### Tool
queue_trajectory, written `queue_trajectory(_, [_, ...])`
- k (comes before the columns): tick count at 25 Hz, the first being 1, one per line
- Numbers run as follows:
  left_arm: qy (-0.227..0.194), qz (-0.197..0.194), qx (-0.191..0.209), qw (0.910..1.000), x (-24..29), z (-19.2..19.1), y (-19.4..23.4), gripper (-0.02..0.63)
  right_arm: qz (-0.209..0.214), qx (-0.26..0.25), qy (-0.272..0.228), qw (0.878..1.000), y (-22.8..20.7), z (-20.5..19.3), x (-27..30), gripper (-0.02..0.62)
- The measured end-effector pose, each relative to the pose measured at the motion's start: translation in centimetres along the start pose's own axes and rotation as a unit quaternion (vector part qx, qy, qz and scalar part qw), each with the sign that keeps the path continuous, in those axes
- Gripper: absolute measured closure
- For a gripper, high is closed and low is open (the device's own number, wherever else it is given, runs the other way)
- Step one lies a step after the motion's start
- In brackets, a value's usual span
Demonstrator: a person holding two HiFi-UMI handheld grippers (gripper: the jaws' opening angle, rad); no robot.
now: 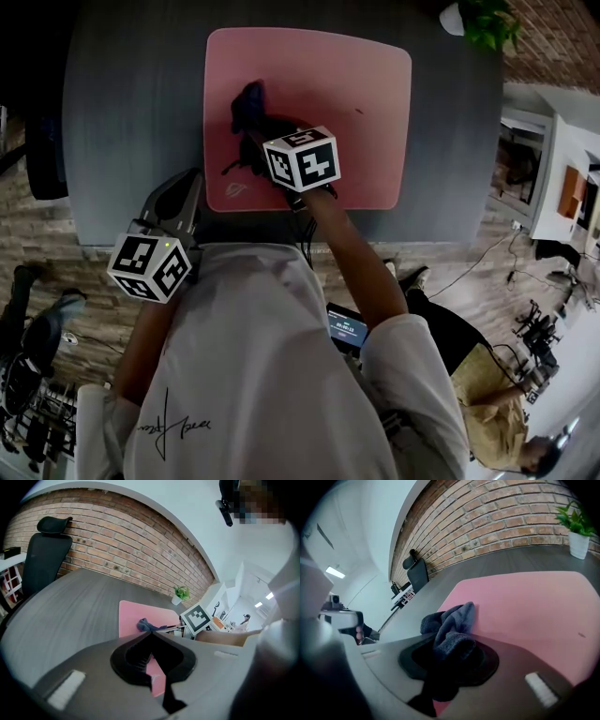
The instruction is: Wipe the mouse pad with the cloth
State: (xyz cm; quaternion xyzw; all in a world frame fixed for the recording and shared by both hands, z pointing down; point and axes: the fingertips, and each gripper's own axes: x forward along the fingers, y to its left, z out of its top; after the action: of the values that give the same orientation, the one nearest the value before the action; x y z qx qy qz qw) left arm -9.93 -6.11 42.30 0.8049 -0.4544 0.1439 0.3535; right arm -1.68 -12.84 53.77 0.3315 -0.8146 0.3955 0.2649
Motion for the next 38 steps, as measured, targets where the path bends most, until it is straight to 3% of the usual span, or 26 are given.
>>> queue_trajectory(38, [0.013,-0.020,0.009,0.9997,1.5,-0.2,-2.1,0.594,-0.083,0.042,-0.016,0.996,-9.7,-2.9,-8.6,0.494])
